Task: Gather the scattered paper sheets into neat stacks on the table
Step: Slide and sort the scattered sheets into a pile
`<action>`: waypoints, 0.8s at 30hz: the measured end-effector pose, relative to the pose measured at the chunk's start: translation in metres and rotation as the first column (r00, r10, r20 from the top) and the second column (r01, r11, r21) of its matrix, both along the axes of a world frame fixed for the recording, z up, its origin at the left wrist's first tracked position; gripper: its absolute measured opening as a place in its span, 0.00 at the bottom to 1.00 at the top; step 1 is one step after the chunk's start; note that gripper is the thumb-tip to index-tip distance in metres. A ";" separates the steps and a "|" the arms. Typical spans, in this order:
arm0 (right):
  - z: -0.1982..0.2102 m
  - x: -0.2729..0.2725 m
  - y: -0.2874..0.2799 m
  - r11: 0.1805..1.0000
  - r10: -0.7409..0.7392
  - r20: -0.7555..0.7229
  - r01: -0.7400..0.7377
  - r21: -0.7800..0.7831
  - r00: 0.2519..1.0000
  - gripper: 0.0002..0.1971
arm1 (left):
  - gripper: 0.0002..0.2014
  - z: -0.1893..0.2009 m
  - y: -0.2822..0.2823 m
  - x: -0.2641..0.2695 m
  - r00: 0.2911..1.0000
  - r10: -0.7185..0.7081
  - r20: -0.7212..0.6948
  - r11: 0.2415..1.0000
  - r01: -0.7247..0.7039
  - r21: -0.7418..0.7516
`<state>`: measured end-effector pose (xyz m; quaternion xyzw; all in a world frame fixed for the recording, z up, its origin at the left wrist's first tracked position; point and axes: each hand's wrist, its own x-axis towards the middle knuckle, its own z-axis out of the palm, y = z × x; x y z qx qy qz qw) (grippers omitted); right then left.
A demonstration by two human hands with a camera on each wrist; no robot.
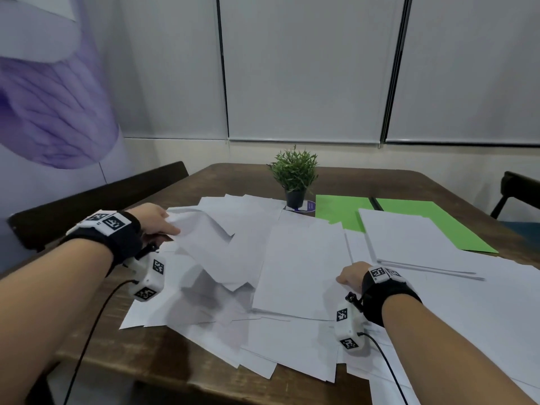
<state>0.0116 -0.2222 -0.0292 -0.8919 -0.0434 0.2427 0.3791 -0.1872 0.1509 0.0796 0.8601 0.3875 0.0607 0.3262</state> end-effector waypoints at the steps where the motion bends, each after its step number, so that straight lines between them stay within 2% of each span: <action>1: 0.000 0.001 0.002 1.000 -0.010 0.014 0.010 -0.005 1.000 0.23 | 0.14 0.011 -0.001 -0.004 1.000 -0.003 -0.004 0.999 0.003 0.037; 3: 0.001 0.001 0.005 0.998 -0.058 0.015 0.058 -0.035 0.998 0.20 | 0.12 0.034 -0.001 -0.012 1.000 -0.007 0.001 0.990 0.007 0.143; 4: -0.001 0.005 0.006 0.989 -0.146 0.012 0.146 0.016 0.989 0.20 | 0.12 0.047 -0.002 -0.016 1.000 -0.001 -0.012 0.982 0.003 0.191; 7: -0.003 0.005 0.008 0.993 -0.095 0.119 0.102 -0.054 0.988 0.21 | 0.17 0.085 0.000 -0.031 0.999 0.027 0.024 0.964 -0.032 0.262; 9: -0.003 0.005 0.009 0.987 -0.032 0.155 0.056 -0.153 0.987 0.21 | 0.18 0.105 0.006 -0.035 0.991 0.037 0.125 0.979 -0.061 0.193; 11: -0.002 0.005 0.011 0.967 0.050 0.159 -0.009 -0.253 0.986 0.21 | 0.12 0.122 0.008 -0.039 0.960 0.066 0.273 0.994 -0.086 0.062; 13: -0.004 0.004 0.010 0.968 0.065 0.150 -0.025 -0.251 0.987 0.21 | 0.04 0.137 0.003 -0.038 0.939 0.081 0.334 0.997 -0.082 -0.011; 15: -0.006 0.007 0.009 0.973 0.082 0.145 -0.048 -0.226 0.986 0.21 | 0.10 0.142 -0.002 -0.031 0.935 0.105 0.339 0.992 -0.075 -0.099; 17: -0.007 0.010 0.008 0.991 0.030 0.101 -0.016 -0.134 0.994 0.22 | 0.17 0.131 -0.006 -0.022 0.925 0.127 0.359 0.979 -0.059 -0.195; 19: -0.007 0.011 0.006 0.999 -0.043 0.064 0.045 -0.028 0.997 0.27 | 0.09 0.109 -0.011 -0.007 0.909 0.139 0.392 0.968 -0.041 -0.248; 21: -0.012 0.020 0.004 0.995 -0.102 0.038 0.101 0.016 0.994 0.34 | 0.11 0.078 -0.022 0.010 0.896 0.138 0.421 0.965 -0.027 -0.259; 22: -0.012 0.020 0.003 0.991 -0.132 0.030 0.131 0.028 0.991 0.38 | 0.11 0.060 -0.031 0.019 0.891 0.139 0.433 0.949 0.005 -0.315; 24: -0.016 0.023 0.002 0.975 -0.193 -0.047 0.197 0.108 0.980 0.46 | 0.18 0.020 -0.048 0.036 0.888 0.154 0.433 0.893 0.063 -0.446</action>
